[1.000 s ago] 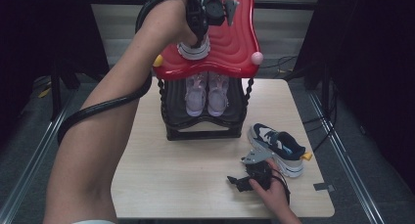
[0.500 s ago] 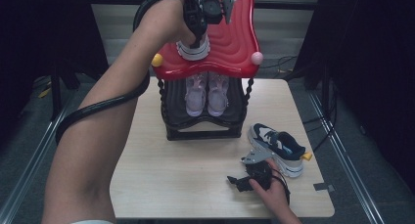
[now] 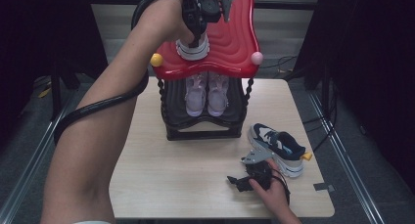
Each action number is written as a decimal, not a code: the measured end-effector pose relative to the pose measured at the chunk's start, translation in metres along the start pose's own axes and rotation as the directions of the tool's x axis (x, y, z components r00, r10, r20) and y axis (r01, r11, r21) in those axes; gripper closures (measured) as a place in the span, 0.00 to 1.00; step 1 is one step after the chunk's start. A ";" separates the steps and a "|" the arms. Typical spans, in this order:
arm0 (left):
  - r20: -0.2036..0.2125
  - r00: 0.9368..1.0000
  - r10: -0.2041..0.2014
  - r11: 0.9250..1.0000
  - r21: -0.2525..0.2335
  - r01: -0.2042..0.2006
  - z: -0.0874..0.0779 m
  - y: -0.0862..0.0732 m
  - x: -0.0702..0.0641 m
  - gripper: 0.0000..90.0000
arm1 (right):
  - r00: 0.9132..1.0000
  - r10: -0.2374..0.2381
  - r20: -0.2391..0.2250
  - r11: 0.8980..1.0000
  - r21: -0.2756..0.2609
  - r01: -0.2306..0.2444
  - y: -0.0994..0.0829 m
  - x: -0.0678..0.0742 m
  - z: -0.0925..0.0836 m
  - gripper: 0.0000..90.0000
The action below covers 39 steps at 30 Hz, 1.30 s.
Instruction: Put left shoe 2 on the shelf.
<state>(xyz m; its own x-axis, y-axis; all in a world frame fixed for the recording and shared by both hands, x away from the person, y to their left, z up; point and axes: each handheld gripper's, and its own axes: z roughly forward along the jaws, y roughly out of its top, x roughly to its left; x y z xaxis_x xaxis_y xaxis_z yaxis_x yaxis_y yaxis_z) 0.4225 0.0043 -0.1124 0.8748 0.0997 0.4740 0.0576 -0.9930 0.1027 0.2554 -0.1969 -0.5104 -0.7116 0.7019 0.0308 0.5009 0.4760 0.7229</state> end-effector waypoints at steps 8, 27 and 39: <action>-0.004 1.000 -0.007 1.000 0.001 0.007 0.000 -0.002 0.000 0.67 | 1.000 0.000 0.000 1.000 0.000 0.000 0.000 0.000 0.000 0.14; -0.003 0.993 -0.120 0.992 -0.028 0.120 0.002 -0.005 0.006 0.46 | 1.000 0.000 0.000 1.000 0.000 0.000 0.000 0.000 0.000 0.14; 0.020 0.985 -0.170 0.983 -0.061 0.171 -0.001 -0.007 0.008 0.35 | 1.000 0.000 0.000 1.000 0.000 0.000 0.000 0.000 0.000 0.14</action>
<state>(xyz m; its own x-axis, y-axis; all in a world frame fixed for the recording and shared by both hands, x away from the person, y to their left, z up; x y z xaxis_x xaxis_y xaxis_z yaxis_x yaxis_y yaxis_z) 0.4285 0.0120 -0.1091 0.8618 0.2657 0.4320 0.1765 -0.9557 0.2357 0.2554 -0.1969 -0.5104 -0.7115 0.7020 0.0311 0.5010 0.4757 0.7230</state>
